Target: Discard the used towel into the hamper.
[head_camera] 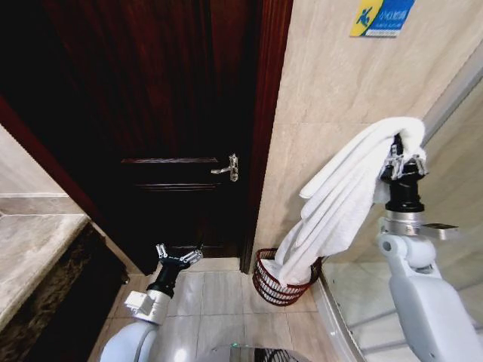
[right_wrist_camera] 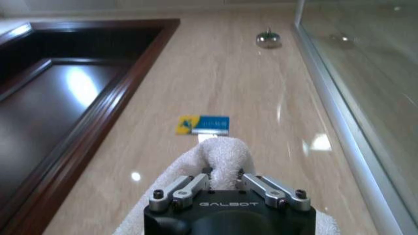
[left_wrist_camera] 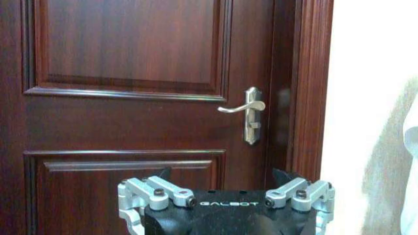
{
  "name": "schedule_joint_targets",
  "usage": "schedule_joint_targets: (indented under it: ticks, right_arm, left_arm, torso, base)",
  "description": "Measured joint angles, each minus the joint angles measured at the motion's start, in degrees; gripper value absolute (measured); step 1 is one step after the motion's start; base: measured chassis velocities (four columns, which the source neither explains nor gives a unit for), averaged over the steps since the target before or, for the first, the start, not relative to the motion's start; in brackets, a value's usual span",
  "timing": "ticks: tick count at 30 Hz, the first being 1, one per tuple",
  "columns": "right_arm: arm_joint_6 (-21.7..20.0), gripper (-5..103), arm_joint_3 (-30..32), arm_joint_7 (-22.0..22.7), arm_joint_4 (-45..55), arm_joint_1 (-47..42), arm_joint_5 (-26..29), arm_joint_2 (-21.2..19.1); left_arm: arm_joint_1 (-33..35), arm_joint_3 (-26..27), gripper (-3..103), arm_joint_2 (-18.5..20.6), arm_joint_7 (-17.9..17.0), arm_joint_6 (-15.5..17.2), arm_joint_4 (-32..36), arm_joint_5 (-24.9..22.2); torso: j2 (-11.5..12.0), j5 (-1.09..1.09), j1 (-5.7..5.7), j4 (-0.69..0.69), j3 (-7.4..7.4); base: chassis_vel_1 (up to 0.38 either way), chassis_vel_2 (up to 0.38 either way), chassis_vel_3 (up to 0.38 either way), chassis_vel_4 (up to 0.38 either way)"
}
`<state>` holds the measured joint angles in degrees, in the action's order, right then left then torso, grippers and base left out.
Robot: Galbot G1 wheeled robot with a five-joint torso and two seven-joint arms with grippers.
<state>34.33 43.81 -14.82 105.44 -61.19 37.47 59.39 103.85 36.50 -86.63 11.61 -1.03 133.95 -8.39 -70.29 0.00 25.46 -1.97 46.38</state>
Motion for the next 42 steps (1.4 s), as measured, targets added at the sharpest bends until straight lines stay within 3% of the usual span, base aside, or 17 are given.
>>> schedule_joint_targets:
  ticks: [42]
  right_arm:
    - [6.1,10,-2.3,-6.9,-12.0,-7.8,-2.6,6.5]
  left_arm:
    - [0.0,0.0,100,0.0,0.0,0.0,0.0,0.0]
  torso:
    - [0.0,-0.01,0.00,0.00,0.00]
  base:
    - [0.000,0.000,0.000,0.000]
